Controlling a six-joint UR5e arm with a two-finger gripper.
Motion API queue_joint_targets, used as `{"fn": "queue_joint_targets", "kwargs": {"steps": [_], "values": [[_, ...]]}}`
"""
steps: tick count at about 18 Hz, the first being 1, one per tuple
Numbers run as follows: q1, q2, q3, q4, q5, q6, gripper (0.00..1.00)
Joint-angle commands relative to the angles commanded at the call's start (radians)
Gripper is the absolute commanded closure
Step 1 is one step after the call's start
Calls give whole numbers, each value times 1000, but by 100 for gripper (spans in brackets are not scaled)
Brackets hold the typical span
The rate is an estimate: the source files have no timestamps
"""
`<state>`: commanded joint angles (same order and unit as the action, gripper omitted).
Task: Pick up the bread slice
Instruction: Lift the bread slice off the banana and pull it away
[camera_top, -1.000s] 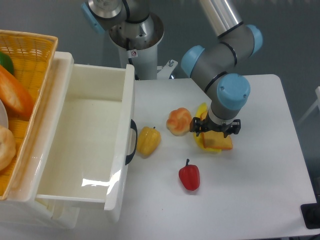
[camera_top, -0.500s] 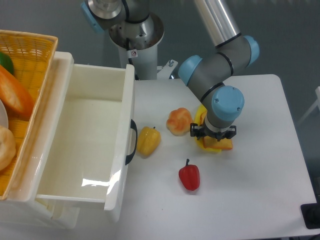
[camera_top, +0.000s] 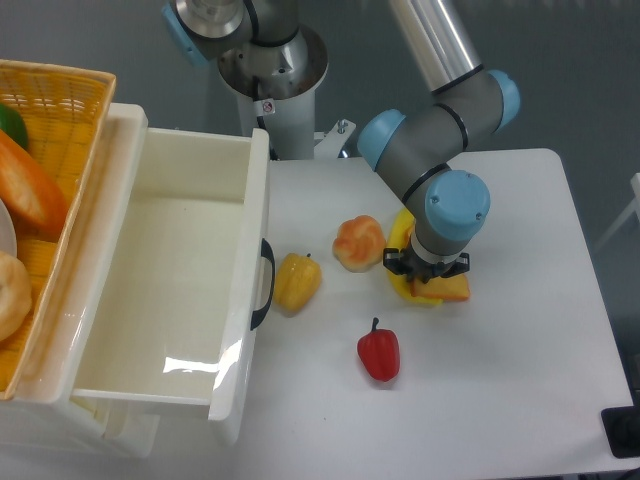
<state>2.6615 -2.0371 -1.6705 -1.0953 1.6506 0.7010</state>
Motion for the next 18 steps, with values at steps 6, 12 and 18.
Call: {"fn": "queue_joint_targets", "kwargs": {"steps": [6,12,18], "values": [[3,5,38,-5,0,9,96],[37,-9,169,-8,-9,197,100],[93,-17,258,-34,-44,503,100]]}}
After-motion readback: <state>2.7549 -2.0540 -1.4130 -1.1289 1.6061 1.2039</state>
